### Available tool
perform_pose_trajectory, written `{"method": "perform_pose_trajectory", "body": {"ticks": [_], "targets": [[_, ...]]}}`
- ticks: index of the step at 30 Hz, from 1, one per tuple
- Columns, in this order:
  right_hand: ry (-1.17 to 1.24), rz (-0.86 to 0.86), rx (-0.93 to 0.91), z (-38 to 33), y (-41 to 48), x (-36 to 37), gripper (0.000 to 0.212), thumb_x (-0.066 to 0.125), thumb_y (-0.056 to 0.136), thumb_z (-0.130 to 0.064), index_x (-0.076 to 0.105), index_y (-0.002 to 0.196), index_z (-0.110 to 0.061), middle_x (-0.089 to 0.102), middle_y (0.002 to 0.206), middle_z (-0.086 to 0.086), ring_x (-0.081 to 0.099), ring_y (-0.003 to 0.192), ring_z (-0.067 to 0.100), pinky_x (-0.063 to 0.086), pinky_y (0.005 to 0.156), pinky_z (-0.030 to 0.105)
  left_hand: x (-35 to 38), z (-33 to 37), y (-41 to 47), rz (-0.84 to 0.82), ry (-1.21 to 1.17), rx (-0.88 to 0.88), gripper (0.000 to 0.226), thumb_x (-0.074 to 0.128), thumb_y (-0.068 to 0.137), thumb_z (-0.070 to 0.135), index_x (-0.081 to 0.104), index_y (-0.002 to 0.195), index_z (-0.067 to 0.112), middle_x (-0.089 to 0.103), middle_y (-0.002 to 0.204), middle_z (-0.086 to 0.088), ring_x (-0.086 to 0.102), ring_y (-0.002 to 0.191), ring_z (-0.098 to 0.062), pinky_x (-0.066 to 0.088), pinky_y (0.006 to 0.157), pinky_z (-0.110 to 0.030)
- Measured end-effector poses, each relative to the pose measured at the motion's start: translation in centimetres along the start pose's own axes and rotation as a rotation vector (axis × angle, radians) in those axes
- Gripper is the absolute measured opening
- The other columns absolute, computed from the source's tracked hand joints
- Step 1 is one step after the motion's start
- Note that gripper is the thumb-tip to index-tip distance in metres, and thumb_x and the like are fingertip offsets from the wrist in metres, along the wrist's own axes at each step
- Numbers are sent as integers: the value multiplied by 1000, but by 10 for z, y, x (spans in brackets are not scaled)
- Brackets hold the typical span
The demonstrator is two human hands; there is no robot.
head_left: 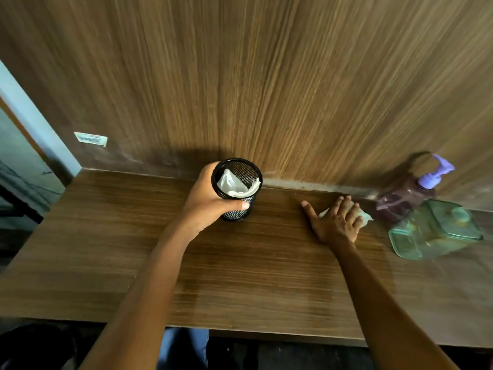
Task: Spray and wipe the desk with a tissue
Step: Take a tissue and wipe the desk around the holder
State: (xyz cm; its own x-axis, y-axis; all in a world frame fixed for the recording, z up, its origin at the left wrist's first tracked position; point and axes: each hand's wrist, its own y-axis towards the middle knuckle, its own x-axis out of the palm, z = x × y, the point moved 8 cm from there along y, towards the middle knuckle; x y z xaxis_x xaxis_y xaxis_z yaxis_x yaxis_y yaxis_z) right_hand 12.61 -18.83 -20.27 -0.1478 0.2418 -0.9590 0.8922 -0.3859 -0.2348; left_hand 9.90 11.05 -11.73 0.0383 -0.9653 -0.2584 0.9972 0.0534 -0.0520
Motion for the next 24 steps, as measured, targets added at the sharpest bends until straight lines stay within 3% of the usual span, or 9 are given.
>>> {"method": "perform_pose_trajectory", "body": {"ticks": [6, 14, 18, 20, 24], "targets": [[-21, 23, -115, -69, -30, 21, 111, 21, 74, -84, -5, 149, -6, -11, 159, 11, -15, 145, 28, -6, 117, 48, -22, -6, -1, 30, 10, 4, 92, 87, 54, 13, 39, 131, 26, 52, 122, 12, 49, 113, -7, 37, 92, -22], [-95, -31, -404, -191, -92, 58, 102, 21, 78, -78, -6, 149, -9, -16, 157, 12, -19, 144, 30, -8, 117, 49, -51, -5, -3, 120, -41, 52, 87, 85, 56, 10, 41, 131, 23, 52, 123, 10, 49, 112, -4, 39, 90, -15], [-178, -103, -713, -244, -138, 75, 101, 3, 71, -76, 18, 149, -13, 16, 157, 14, -4, 146, 32, -9, 117, 50, -63, -5, -1, 152, -54, 78, 87, 85, 56, 9, 41, 130, 24, 51, 120, 11, 49, 111, -3, 39, 85, -9], [-172, -93, -869, -245, -156, 77, 105, 0, 70, -79, 20, 147, -11, 25, 154, 11, 7, 145, 29, -4, 118, 48, -63, -7, 0, 155, -62, 74, 86, 84, 56, 8, 41, 129, 22, 51, 119, 11, 49, 110, -3, 38, 84, -9], [-168, -127, -980, -204, -169, 79, 106, -4, 66, -81, 1, 150, -16, 0, 160, 4, -12, 146, 22, -8, 119, 41, -59, -15, 0, 143, -63, 40, 87, 85, 56, 8, 40, 130, 20, 52, 123, 6, 49, 113, -8, 38, 92, -18]]}}
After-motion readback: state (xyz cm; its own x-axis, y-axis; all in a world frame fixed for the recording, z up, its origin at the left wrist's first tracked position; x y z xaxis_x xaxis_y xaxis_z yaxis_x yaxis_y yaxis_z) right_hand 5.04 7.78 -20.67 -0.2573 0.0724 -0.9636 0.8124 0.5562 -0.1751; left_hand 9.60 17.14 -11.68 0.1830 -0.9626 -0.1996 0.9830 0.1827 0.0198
